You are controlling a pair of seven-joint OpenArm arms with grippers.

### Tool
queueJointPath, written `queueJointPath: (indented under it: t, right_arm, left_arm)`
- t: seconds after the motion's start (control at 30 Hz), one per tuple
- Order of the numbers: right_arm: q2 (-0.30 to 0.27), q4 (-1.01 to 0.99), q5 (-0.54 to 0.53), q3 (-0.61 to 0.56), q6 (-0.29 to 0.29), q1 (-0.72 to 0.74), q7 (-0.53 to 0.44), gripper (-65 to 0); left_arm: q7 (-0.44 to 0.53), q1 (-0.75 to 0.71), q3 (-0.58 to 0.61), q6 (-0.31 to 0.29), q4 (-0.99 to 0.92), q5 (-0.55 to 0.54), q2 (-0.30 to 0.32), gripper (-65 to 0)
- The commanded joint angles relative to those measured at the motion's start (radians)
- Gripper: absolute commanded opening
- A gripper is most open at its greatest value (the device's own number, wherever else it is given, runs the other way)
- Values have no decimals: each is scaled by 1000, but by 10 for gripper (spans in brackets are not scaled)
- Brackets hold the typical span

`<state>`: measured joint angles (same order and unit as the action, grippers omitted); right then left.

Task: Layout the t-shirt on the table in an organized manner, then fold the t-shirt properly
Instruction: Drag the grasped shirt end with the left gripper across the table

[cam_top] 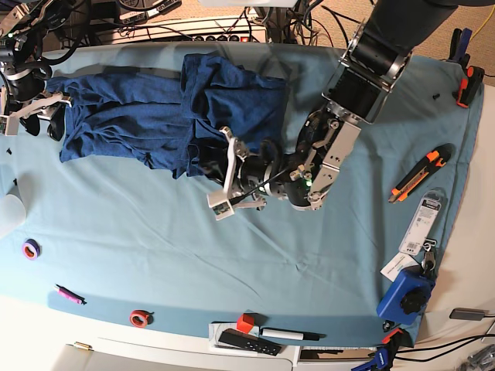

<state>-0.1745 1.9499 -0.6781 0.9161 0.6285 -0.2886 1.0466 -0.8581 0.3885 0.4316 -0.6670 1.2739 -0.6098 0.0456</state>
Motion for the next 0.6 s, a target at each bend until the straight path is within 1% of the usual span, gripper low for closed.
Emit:
queueJointPath:
  t: [0.0, 0.03, 0.13, 0.23, 0.3, 0.33, 0.4, 0.43, 0.47, 0.57]
  right_arm:
    - [-16, 16, -13, 6, 2, 3, -26, -301]
    - [-16, 16, -13, 6, 2, 3, -26, -301]
    - [-16, 16, -14, 6, 2, 3, -26, -301]
    - [-16, 16, -13, 6, 2, 3, -25, -301]
    - [-16, 16, -13, 6, 2, 3, -25, -301]
    - [-16, 16, -14, 6, 2, 3, -25, -301]
    - [-16, 16, -14, 6, 2, 3, -25, -301]
    - [-16, 16, -14, 6, 2, 3, -25, -301]
    - [-16, 16, -14, 6, 2, 3, -25, -301]
    - [-16, 16, -14, 6, 2, 3, -25, -301]
  left_arm:
    - [31, 24, -3, -3, 16, 0, -13, -640]
    - [41, 24, -3, -3, 16, 25, -19, -650]
    - [72, 24, -3, -3, 16, 96, -35, -650]
    - [70, 24, -3, -4, 16, 109, -40, -650]
    - [43, 24, -3, -18, 16, 109, -39, -650]
    - [18, 25, -3, -31, 16, 109, -40, -586]
    - [-26, 24, -3, -31, 16, 108, -39, -397]
    - [-44, 24, -3, -31, 16, 108, -39, -340]
    - [-54, 24, -3, -31, 16, 108, -38, -326]
    - [-50, 24, -3, -30, 16, 109, -27, -326]
